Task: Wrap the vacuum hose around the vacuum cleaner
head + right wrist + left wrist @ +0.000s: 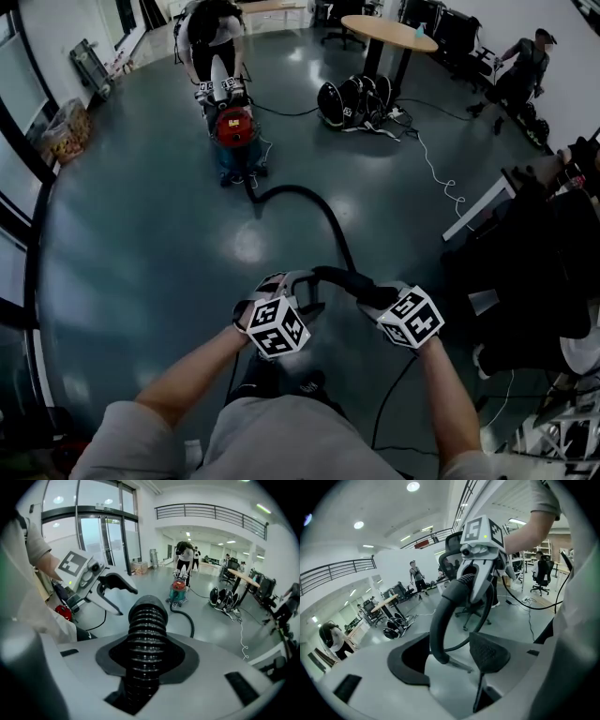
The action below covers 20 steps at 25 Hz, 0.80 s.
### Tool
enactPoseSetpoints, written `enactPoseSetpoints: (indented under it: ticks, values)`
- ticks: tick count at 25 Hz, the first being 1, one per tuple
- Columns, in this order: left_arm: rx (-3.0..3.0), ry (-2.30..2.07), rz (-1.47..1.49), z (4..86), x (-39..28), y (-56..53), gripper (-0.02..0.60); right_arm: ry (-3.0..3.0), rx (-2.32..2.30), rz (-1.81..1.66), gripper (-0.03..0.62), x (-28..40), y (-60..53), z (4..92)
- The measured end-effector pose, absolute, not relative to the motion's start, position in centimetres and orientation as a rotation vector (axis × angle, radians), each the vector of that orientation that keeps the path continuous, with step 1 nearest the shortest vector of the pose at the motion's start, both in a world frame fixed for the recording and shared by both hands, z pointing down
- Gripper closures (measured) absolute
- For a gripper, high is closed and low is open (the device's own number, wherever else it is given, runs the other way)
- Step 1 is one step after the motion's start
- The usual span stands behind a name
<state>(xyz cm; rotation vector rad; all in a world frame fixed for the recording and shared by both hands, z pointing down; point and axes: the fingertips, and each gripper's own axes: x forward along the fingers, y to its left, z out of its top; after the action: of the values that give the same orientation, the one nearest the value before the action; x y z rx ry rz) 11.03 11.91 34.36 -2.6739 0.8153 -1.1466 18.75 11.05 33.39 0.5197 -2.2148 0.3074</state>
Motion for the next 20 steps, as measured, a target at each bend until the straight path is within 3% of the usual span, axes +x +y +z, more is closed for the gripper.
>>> enactPoseSetpoints:
  ticks: [13, 20]
  values:
    - [-2.933, 0.157, -1.02, 38.2, 15.3, 13.1, 0.324, -2.173, 1.086, 0.703, 0.462, 15.5, 3.4, 27.7]
    - [-3.151, -0.081, -0.811, 36.6, 18.1, 13.3, 0.324, -2.141, 1.317, 0.941, 0.462, 12.8, -1.6, 26.7]
